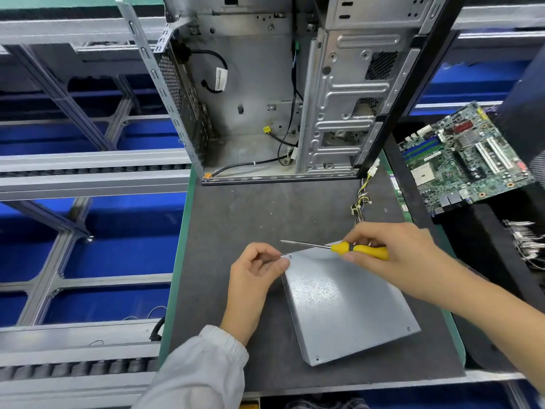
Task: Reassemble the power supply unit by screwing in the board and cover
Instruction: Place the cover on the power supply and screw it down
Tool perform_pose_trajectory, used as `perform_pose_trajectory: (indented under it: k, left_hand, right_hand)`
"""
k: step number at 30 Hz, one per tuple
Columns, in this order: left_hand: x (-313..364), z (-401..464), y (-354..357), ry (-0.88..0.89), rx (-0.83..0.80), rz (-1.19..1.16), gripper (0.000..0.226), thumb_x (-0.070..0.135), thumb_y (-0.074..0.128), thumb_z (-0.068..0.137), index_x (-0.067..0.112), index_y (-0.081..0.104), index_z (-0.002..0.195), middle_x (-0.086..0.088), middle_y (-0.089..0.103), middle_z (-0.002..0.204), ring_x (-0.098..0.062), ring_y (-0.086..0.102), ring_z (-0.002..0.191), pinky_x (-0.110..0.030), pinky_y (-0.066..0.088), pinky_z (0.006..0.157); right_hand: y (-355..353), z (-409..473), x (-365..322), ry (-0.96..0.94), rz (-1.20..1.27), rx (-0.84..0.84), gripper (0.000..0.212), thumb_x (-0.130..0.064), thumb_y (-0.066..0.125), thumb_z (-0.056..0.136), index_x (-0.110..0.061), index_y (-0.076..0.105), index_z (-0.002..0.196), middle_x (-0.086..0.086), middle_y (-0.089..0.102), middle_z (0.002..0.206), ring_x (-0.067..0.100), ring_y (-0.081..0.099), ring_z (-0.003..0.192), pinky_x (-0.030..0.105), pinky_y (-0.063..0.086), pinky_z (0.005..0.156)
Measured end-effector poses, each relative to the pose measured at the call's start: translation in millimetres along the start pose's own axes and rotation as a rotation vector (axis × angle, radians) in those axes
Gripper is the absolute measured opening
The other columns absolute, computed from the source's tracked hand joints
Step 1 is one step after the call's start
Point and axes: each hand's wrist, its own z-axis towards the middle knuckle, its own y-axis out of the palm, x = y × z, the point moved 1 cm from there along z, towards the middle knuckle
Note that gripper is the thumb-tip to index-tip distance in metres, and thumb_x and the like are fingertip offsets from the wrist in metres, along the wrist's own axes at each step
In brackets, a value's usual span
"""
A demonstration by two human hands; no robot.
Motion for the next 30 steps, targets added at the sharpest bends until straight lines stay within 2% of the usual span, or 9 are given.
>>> perform_pose_trajectory:
  k: [2, 5, 9, 13, 16, 18, 21, 26, 30]
  left_hand:
    - [-4.8, -3.9, 6.7, -0.055, 0.071, -0.043, 0.016, 0.019, 0.079, 0.070, 0.017, 0.067, 0.081, 0.003, 0.064, 0.079, -0.009, 0.059, 0.078, -0.018, 0.048, 0.074]
    - [-6.2, -8.0, 9.0, -0.089, 0.145, 0.013, 0.028, 0.033, 0.079, 0.067, 0.019, 0.055, 0.072, 0.002, 0.049, 0.070, -0.011, 0.045, 0.069, -0.022, 0.039, 0.066]
    - [-3.4, -6.9, 11.0, -0.046, 0.040, 0.161, 0.027, 0.019, 0.067, 0.092, 0.013, 0.054, 0.069, 0.002, 0.049, 0.063, -0.009, 0.042, 0.058, -0.017, 0.036, 0.055]
    - [2.7, -3.7, 18.4, -0.039, -0.029, 0.234, 0.032, 0.018, 0.057, 0.098, -0.001, 0.049, 0.073, 0.004, 0.051, 0.055, -0.007, 0.043, 0.048, -0.014, 0.036, 0.048]
    - [14.9, 1.0, 16.7, 0.012, -0.035, 0.278, 0.030, 0.017, 0.053, 0.100, 0.003, 0.054, 0.074, 0.002, 0.054, 0.057, -0.009, 0.045, 0.049, -0.017, 0.037, 0.049]
    - [25.7, 4.9, 14.6, 0.041, 0.064, 0.170, 0.031, 0.017, 0.049, 0.102, 0.007, 0.056, 0.073, 0.000, 0.055, 0.060, -0.010, 0.047, 0.051, -0.019, 0.039, 0.049]
    - [39.3, 10.5, 18.5, -0.033, 0.161, -0.185, 0.028, 0.020, 0.051, 0.100, 0.008, 0.064, 0.079, -0.001, 0.056, 0.065, -0.010, 0.050, 0.056, -0.018, 0.044, 0.052]
    - [48.1, 11.8, 33.6, -0.010, 0.136, -0.151, 0.025, 0.022, 0.055, 0.096, 0.005, 0.068, 0.081, -0.002, 0.060, 0.063, -0.010, 0.055, 0.054, -0.019, 0.047, 0.050]
    - [50.0, 11.7, 32.6, -0.053, 0.130, -0.266, 0.025, 0.031, 0.057, 0.088, 0.008, 0.065, 0.081, -0.001, 0.059, 0.065, -0.009, 0.055, 0.056, -0.018, 0.049, 0.052]
  right_hand:
    - [5.1, 1.9, 1.2, 0.020, 0.078, -0.006, 0.002, -0.038, 0.066, 0.085, -0.037, 0.064, 0.085, -0.013, 0.064, 0.078, 0.003, 0.057, 0.077, 0.015, 0.043, 0.067]
    - [13.0, 4.0, 0.0, 0.024, 0.153, 0.018, 0.003, -0.035, 0.068, 0.084, -0.036, 0.065, 0.085, -0.011, 0.063, 0.074, 0.006, 0.056, 0.072, 0.021, 0.044, 0.063]
    - [26.4, 6.7, -0.2, 0.052, 0.253, 0.040, 0.003, -0.032, 0.069, 0.084, -0.033, 0.066, 0.084, -0.007, 0.064, 0.072, 0.005, 0.053, 0.065, 0.016, 0.039, 0.057]
    - [38.9, 7.5, 1.1, 0.087, 0.324, 0.004, 0.003, -0.028, 0.069, 0.085, -0.029, 0.067, 0.086, -0.009, 0.061, 0.068, 0.001, 0.050, 0.063, 0.012, 0.037, 0.060]
    - [39.6, 6.0, 1.4, 0.088, 0.362, 0.012, 0.002, -0.027, 0.069, 0.085, -0.027, 0.067, 0.087, -0.009, 0.062, 0.071, 0.001, 0.052, 0.064, 0.012, 0.039, 0.060]
    - [34.1, 4.4, 1.4, 0.075, 0.382, 0.058, 0.003, -0.027, 0.069, 0.085, -0.028, 0.067, 0.087, -0.006, 0.063, 0.075, 0.004, 0.054, 0.063, 0.013, 0.040, 0.059]
    - [24.0, 0.4, -0.1, 0.016, 0.326, 0.088, 0.004, -0.029, 0.067, 0.086, -0.031, 0.065, 0.089, -0.009, 0.062, 0.077, 0.005, 0.052, 0.065, 0.018, 0.042, 0.059]
    - [13.6, -3.6, -2.7, -0.071, 0.242, 0.104, 0.004, -0.032, 0.065, 0.087, -0.031, 0.064, 0.090, -0.017, 0.061, 0.077, 0.004, 0.053, 0.070, 0.019, 0.042, 0.061]
    - [8.6, -2.8, 1.5, -0.082, 0.216, 0.125, 0.003, -0.032, 0.065, 0.087, -0.031, 0.064, 0.090, -0.018, 0.062, 0.079, 0.009, 0.054, 0.071, 0.030, 0.047, 0.065]
